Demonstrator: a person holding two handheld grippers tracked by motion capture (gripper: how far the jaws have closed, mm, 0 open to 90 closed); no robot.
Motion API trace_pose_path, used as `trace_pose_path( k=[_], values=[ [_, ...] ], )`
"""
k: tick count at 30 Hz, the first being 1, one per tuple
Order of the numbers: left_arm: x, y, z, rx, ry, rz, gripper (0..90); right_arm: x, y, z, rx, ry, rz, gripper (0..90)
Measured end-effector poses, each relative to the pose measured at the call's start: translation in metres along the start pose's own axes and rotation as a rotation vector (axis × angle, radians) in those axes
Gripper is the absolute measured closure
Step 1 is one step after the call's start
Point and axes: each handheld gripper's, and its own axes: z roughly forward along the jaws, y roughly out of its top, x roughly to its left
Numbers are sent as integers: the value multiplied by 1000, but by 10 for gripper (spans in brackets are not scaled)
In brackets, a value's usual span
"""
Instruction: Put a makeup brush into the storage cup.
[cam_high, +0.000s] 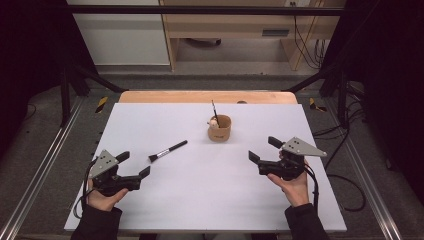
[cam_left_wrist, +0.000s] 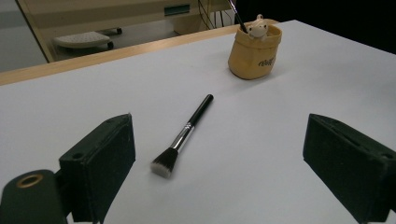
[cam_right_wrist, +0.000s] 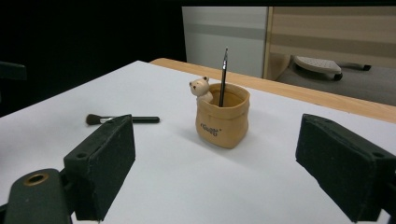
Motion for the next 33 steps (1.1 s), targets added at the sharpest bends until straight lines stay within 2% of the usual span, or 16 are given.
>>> trace_pose_path(
  k=[6, 15, 27, 33],
  values=[
    [1, 0, 0, 3, 1, 0, 83, -3, -9, -12, -9, -10, 8, 94],
    [1, 0, -1, 2, 3, -4, 79, -5, -18, -32, -24, -49, 16, 44],
    [2, -1, -1, -6, 6, -15, 76, -10, -28, -43, -17, -72, 12, 29],
    [1, -1, -1, -5, 7, -14, 75, -15, -30, -47, -21, -87, 31, 30]
  ],
)
